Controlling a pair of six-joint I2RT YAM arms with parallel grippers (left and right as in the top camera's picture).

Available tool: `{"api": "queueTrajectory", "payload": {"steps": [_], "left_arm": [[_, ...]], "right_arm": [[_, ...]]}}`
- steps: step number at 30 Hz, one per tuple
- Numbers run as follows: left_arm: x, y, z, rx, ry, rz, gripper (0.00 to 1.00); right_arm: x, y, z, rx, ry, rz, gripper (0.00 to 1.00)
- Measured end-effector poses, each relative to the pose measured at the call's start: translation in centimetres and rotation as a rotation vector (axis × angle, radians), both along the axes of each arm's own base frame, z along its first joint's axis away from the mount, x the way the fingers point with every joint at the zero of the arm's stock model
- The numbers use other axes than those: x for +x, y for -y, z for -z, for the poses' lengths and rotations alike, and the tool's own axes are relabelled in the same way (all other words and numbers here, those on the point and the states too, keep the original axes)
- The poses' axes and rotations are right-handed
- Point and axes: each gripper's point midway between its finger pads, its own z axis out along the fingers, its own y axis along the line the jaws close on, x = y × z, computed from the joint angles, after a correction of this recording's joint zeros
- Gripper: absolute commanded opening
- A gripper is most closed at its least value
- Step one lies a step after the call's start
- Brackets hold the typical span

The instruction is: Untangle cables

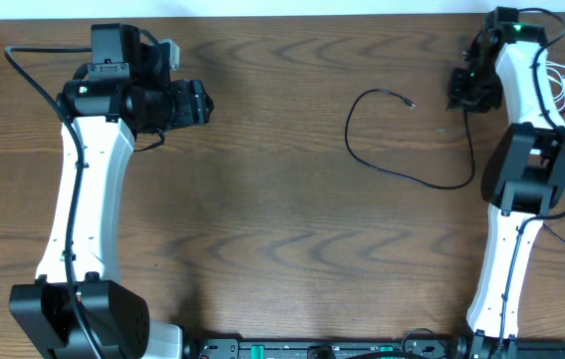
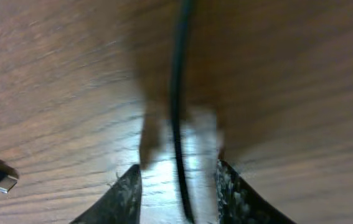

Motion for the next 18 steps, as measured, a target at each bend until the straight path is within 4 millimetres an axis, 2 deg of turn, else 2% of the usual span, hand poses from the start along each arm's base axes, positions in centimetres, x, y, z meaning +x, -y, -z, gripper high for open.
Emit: {"api": "queueTrajectory", "payload": {"steps": [1,6,9,11,13,15,16,17,18], "left_arm": [[0.0,0.0,0.0,0.000,0.001,0.000,0.75],[0.0,0.0,0.0,0.000,0.000,0.000,0.75],[0.0,0.0,0.0,0.000,0.001,0.000,0.75],[0.0,0.0,0.0,0.000,0.000,0.000,0.75],[0.0,0.0,0.0,0.000,0.000,0.000,0.75],[0.0,0.0,0.0,0.000,0.001,0.000,0.75],[0.0,0.0,0.0,0.000,0.000,0.000,0.75],[0.0,0.0,0.0,0.000,0.000,0.000,0.75],[0.0,0.0,0.0,0.000,0.000,0.000,0.75]], "right_arm": [[0.0,-0.3,0.0,0.001,-0.002,0.002,0.01],[-0.5,-0.5,0.1,0.001,-0.025,0.012,0.01],[-1.6,-0.4,0.0,0.005,-0.068,0.016,0.01],[-2.4,-0.3,-0.5,0.006,-0.092,0.019,0.01],[-2.6,0.0,-2.1,0.005,-0.083,0.025,0.01],[-2.1,0.5,-5.6,-0.003,-0.016,0.035,0.01],[-1.7,0.9,-8.2,-0.011,0.042,0.042,0.01],[-1.4,1.3,-11.2,-0.020,0.111,0.050,0.01],[-1.2,1.9,-15.2,-0.034,0.207,0.064,0.01]]}}
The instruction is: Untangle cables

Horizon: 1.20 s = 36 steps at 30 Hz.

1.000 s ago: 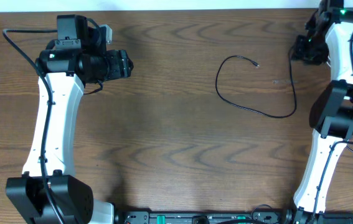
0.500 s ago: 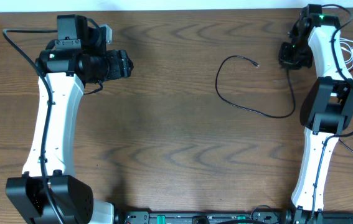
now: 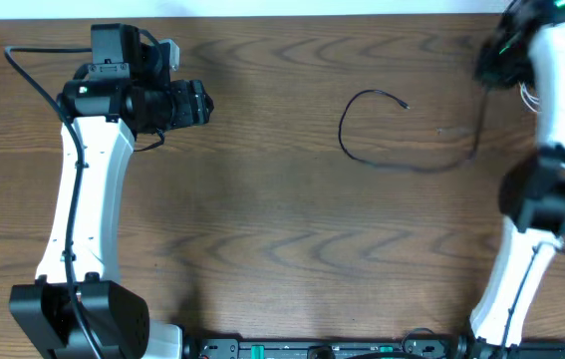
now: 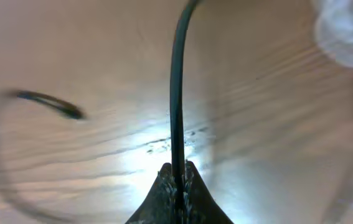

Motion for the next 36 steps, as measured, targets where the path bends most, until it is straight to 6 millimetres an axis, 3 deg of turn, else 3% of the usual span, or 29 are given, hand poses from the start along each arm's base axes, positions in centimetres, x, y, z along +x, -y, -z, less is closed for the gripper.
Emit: {"api": "queueTrajectory", "payload": {"steps": [1,3,4,5,6,7,9,12,15,17,21,25,28,30,32,36], "left_arm": [[0.0,0.0,0.0,0.000,-0.001,0.000,0.75],[-0.2,0.0,0.1,0.000,-0.008,0.000,0.75],[-0.2,0.0,0.1,0.000,-0.010,0.000,0.75],[-0.2,0.0,0.1,0.000,-0.012,0.000,0.75],[-0.3,0.0,0.1,0.000,-0.014,0.000,0.75],[-0.3,0.0,0.2,0.000,-0.014,0.000,0.75],[-0.3,0.0,0.2,-0.001,-0.015,0.000,0.75],[-0.3,0.0,0.2,0.000,-0.014,0.001,0.75],[-0.3,0.1,0.2,0.000,-0.015,0.001,0.75],[-0.3,0.1,0.2,-0.001,-0.014,0.002,0.75],[-0.3,0.1,0.2,-0.001,-0.014,0.002,0.75],[-0.3,0.1,0.2,-0.001,-0.015,0.002,0.75],[-0.3,0.1,0.2,0.000,-0.015,0.003,0.75],[-0.3,0.1,0.2,0.000,-0.015,0.003,0.75],[-0.3,0.1,0.2,0.000,-0.014,0.003,0.75],[-0.3,0.1,0.2,-0.001,-0.015,0.003,0.75]], "right_arm": [[0.0,0.4,-3.0,-0.012,0.072,0.010,0.01],[-1.3,2.3,-12.2,-0.053,0.291,0.060,0.01],[-2.6,3.4,-17.0,-0.080,0.407,0.094,0.01],[-4.0,4.3,-20.2,-0.100,0.484,0.124,0.01],[-6.7,5.9,-25.3,-0.141,0.610,0.174,0.01],[-8.9,7.2,-28.5,-0.172,0.690,0.220,0.01],[-13.9,9.8,-33.8,-0.247,0.819,0.329,0.01],[-18.9,12.6,-36.8,-0.318,0.889,0.462,0.01],[-21.3,15.6,-36.7,-0.345,0.873,0.567,0.01],[-21.4,17.7,-35.1,-0.336,0.829,0.615,0.01],[-19.2,21.0,-29.9,-0.264,0.704,0.648,0.01],[-16.7,22.5,-24.4,-0.177,0.578,0.644,0.01],[-15.5,22.7,-20.7,-0.112,0.479,0.640,0.12],[-14.8,22.5,-18.3,-0.076,0.413,0.628,0.43],[-13.9,22.0,-15.8,-0.036,0.342,0.604,0.60],[-12.7,20.6,-11.3,0.043,0.211,0.560,0.61]]}}
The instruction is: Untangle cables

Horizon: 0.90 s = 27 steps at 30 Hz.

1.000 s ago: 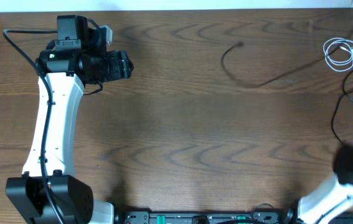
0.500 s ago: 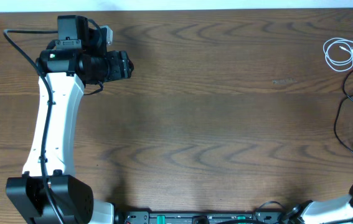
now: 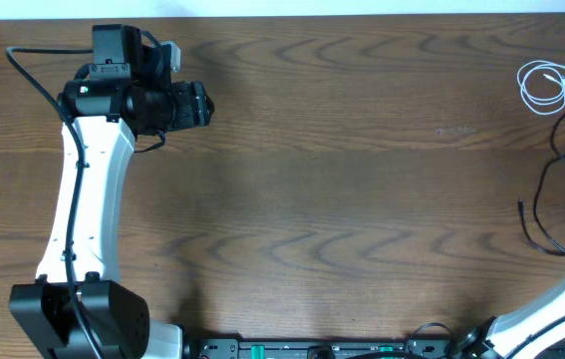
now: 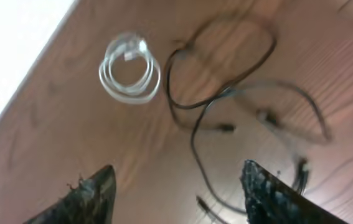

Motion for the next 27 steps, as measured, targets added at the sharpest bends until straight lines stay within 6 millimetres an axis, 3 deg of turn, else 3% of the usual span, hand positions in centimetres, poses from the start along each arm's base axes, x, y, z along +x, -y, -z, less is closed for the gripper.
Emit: {"api": "queueTrajectory", "payload": {"steps": [3,4,5,6,7,10,14,15,16,23,27], "left_arm": [[0.0,0.0,0.0,0.000,0.000,0.000,0.76],[0.0,0.0,0.0,0.000,0.000,0.000,0.89],[0.0,0.0,0.0,0.000,0.000,-0.001,0.90],[0.0,0.0,0.0,0.000,0.000,0.000,0.91],[0.0,0.0,0.0,0.000,-0.001,-0.001,0.99],[0.0,0.0,0.0,-0.001,-0.001,-0.002,0.99],[0.0,0.0,0.0,-0.005,-0.003,-0.008,0.99],[0.0,0.0,0.0,-0.005,-0.004,-0.009,0.99],[0.0,0.0,0.0,-0.005,-0.004,-0.010,0.99],[0.0,0.0,0.0,-0.010,-0.007,-0.017,0.98],[0.0,0.0,0.0,-0.010,-0.007,-0.018,0.98]], "right_arm": [[0.5,-1.8,2.1,0.074,-0.054,-0.049,0.59],[0.7,-2.5,2.3,0.086,-0.061,-0.069,0.57],[0.8,-3.4,2.5,0.102,-0.068,-0.096,0.56],[1.0,-4.3,2.4,0.112,-0.071,-0.120,0.55],[1.1,-5.2,2.3,0.118,-0.073,-0.148,0.55],[1.6,-9.5,1.2,0.126,-0.078,-0.266,0.56],[1.2,-15.4,-2.1,0.091,-0.046,-0.420,0.60],[0.7,-17.4,-3.5,0.073,-0.023,-0.470,0.87],[0.3,-18.7,-4.5,0.062,-0.007,-0.500,0.99],[-5.4,-27.9,-13.6,-0.052,0.229,-0.707,0.99],[-8.4,-30.5,-16.2,-0.082,0.315,-0.775,0.99]]}}
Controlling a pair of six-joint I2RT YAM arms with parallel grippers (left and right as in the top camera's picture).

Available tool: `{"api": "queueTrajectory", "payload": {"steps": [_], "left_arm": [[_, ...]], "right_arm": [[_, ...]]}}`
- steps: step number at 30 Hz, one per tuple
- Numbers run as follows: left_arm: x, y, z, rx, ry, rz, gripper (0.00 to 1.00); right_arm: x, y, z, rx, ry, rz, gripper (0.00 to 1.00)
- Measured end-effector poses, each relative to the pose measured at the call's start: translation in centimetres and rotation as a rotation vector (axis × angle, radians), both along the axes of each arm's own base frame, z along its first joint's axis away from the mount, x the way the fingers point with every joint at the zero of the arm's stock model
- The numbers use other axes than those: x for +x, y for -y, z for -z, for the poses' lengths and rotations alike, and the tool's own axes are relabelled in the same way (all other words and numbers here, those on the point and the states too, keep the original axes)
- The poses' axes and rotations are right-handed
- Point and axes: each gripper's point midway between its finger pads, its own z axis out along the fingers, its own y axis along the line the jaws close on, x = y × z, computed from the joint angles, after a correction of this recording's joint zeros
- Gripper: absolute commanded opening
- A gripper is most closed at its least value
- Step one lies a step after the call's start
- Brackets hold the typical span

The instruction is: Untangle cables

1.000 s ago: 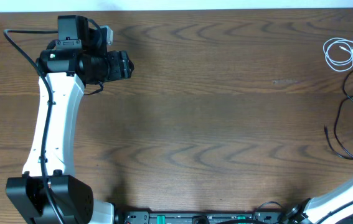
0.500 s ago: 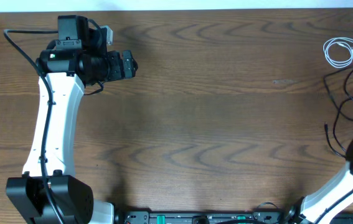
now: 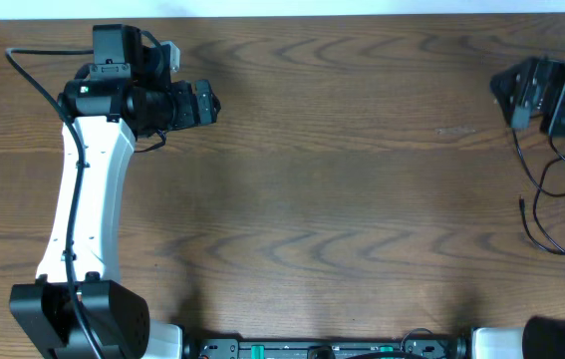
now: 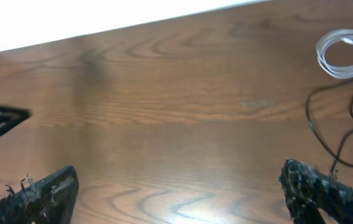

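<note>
Thin black cables (image 3: 551, 204) lie loosely looped at the table's right edge; in the right wrist view the cables (image 4: 335, 140) sit just below a coiled white cable (image 4: 344, 55). My right gripper (image 3: 509, 92) hovers over the back right corner and hides the white coil from overhead. It is wide open (image 4: 182, 196) with nothing between its fingers (image 4: 39, 194), and it faces left across the table. My left gripper (image 3: 200, 104) hangs at the far left, away from every cable; its jaws are too small to read.
Brown wooden table (image 3: 342, 199) with its far edge meeting a white wall. The left arm's white links run down the left side. A dark blurred shape (image 4: 2, 118) at the left of the right wrist view is the left gripper.
My right gripper was open high above the white coil and black cables, out of the overhead frame. Now it sits low over the back right corner, facing left, still open. The cables stayed put.
My right gripper stood open astride a black cable looped mid-right on the table. Then it was shut on that cable, further right. Later the cable lay at the right edge by another black cable, the gripper open above. Now the open gripper is over the corner.
</note>
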Motion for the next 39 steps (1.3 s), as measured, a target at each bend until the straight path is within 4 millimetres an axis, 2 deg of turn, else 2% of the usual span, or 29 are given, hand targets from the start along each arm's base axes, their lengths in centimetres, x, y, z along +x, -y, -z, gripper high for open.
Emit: {"api": "queueTrajectory", "payload": {"steps": [8,12,15,18,21,27,34,39], "left_arm": [[0.0,0.0,0.0,0.000,0.000,0.000,0.98],[0.0,0.0,0.0,0.000,0.000,0.000,0.98],[0.0,0.0,0.0,0.000,0.000,0.000,0.98],[0.0,0.0,0.0,0.000,0.000,0.000,0.98],[0.0,0.0,0.0,0.000,0.000,0.000,0.98],[0.0,0.0,0.0,0.000,0.000,0.000,0.98],[0.0,0.0,0.0,0.000,0.000,0.000,0.98],[0.0,0.0,0.0,0.000,0.001,0.000,0.98]], "right_arm": [[-3.9,-0.6,-2.9,-0.026,0.119,-0.019,0.99],[-6.7,-1.4,-4.4,-0.027,0.192,-0.048,0.99],[-9.3,-1.4,-4.8,-0.043,0.246,-0.042,0.99],[-10.2,-0.7,-4.2,-0.081,0.305,-0.003,0.99],[-10.0,0.2,-2.8,-0.121,0.380,0.041,0.99],[-9.3,1.6,2.2,-0.175,0.506,0.109,0.99],[-9.2,2.2,7.4,-0.193,0.689,0.155,0.99],[-7.5,2.5,12.7,-0.198,0.763,0.171,0.99]]}}
